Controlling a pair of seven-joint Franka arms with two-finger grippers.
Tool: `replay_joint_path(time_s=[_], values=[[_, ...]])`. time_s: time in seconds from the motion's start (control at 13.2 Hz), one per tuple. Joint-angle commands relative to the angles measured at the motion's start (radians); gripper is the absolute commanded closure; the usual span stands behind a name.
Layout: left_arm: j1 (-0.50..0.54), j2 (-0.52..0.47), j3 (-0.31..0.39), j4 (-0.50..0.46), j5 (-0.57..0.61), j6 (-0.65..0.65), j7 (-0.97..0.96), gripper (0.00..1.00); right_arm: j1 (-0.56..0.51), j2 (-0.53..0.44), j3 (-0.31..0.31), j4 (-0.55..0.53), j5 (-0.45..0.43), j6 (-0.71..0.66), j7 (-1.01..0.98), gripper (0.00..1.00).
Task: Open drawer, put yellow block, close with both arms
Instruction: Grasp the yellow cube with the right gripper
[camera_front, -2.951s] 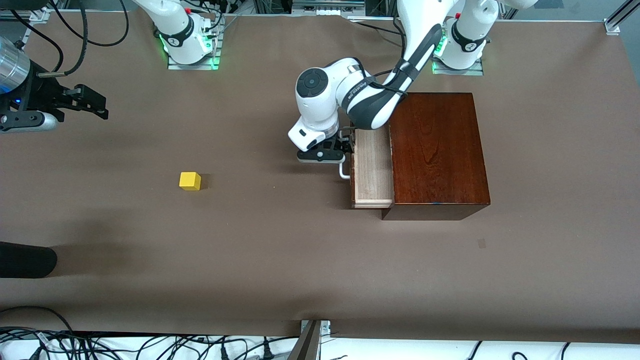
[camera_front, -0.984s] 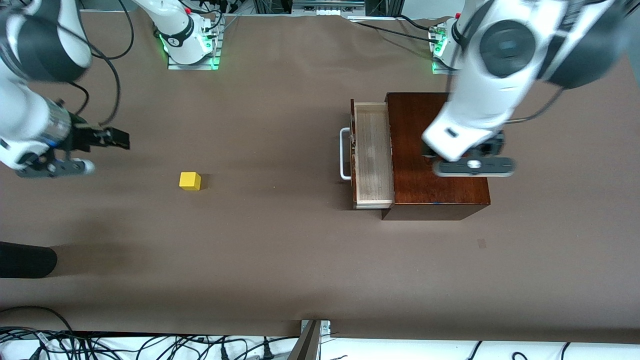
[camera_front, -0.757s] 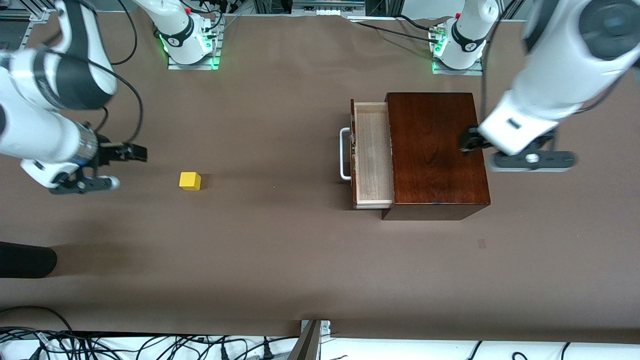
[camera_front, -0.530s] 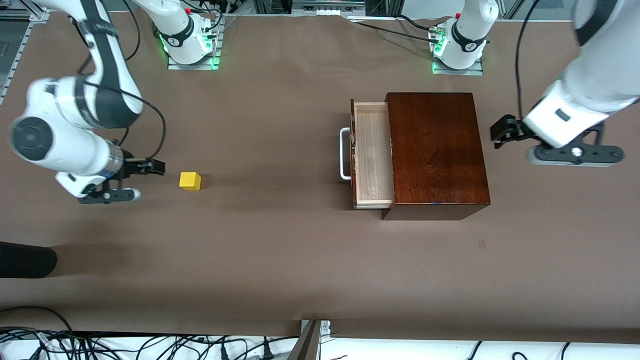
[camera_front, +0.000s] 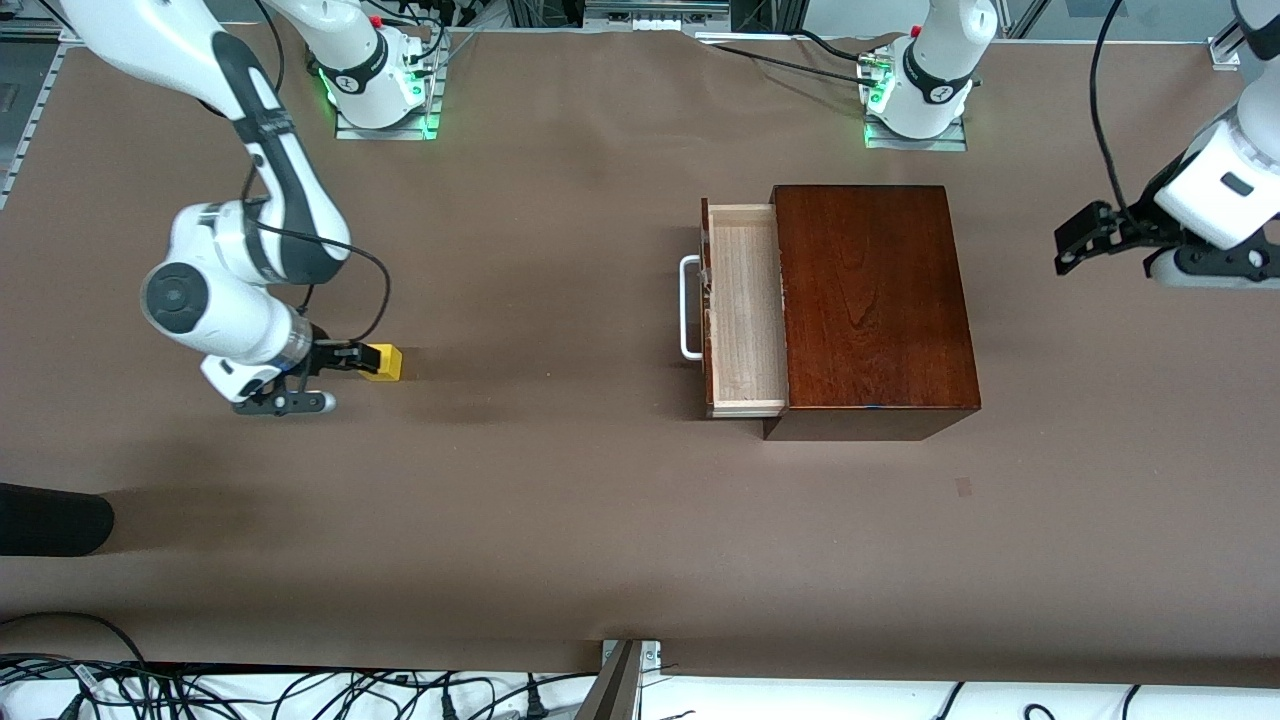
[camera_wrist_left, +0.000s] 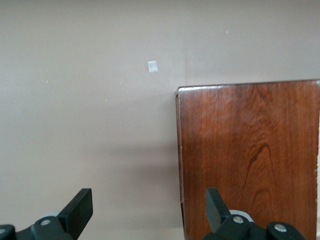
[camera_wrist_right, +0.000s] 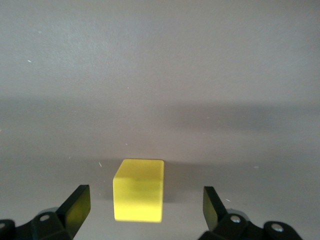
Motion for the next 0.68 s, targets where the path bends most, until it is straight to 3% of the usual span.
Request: replay_joint_path(time_s=[0.0,0.38,0.61], values=[[0.008,-0.021,-0.004,-0.033,-0.006,0.011,0.033,0.0,0.03,0.0,0.0,-0.055,0.013,0.076,0.036,0.0],[0.005,-0.016,-0.02,-0.01,-0.004,0.0,0.033,0.0,0.03,0.033,0.003,-0.076,0.013,0.117,0.047,0.02],[0.004,-0.016,-0.023,-0.008,-0.004,-0.003,0.034,0.0,0.03,0.04,0.003,-0.098,0.013,0.139,0.047,0.16]])
